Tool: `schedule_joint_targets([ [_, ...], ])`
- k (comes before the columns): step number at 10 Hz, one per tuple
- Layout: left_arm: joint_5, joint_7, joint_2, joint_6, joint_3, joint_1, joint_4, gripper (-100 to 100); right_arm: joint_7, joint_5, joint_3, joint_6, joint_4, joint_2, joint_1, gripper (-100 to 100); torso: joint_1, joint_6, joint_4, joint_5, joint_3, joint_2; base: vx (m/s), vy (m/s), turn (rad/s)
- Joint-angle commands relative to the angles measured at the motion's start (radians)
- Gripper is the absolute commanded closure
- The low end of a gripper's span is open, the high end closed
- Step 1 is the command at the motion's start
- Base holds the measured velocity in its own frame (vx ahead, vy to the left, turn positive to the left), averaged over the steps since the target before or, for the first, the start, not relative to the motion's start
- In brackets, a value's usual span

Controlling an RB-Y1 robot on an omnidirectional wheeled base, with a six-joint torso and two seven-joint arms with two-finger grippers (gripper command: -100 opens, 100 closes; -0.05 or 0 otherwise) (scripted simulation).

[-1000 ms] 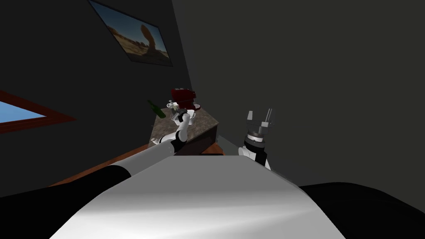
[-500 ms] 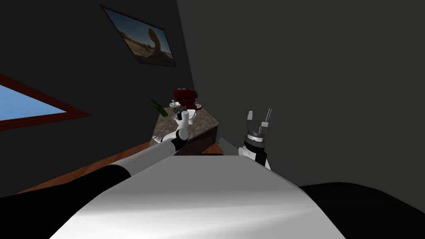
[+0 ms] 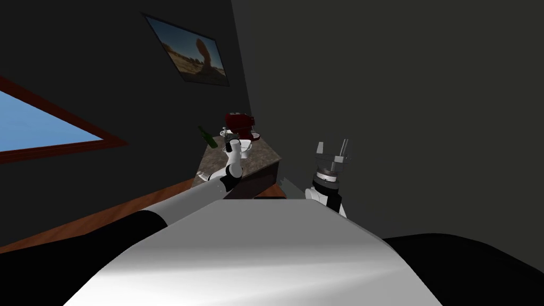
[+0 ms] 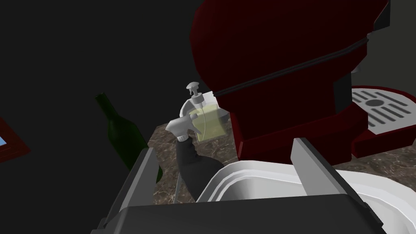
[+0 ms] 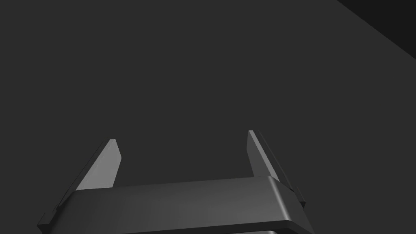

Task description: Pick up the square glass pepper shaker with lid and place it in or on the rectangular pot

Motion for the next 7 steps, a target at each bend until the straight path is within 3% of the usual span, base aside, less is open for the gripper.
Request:
schedule_joint_targets([
  [1, 0.0, 0.0, 0.0, 0.0, 0.0, 0.0, 0.0, -100, 0.0, 0.0, 0.0, 0.0, 0.0, 0.0, 0.0, 0, 0.0, 0.0, 0.0, 0.0, 0.0, 0.0, 0.001, -0.022, 0.024],
  [2, 0.001, -0.006, 0.0, 0.005, 0.002, -0.001, -0.002, 0, 0.0, 0.0, 0.0, 0.0, 0.0, 0.0, 0.0, 0, 0.001, 0.0, 0.0, 0.0, 0.0, 0.0, 0.0, 0.0, 0.0],
  [7, 0.001, -0.006, 0.0, 0.005, 0.002, -0.001, -0.002, 0, 0.0, 0.0, 0.0, 0.0, 0.0, 0.0, 0.0, 0, 0.003, 0.0, 0.0, 0.001, 0.0, 0.0, 0.0, 0.0, 0.0],
])
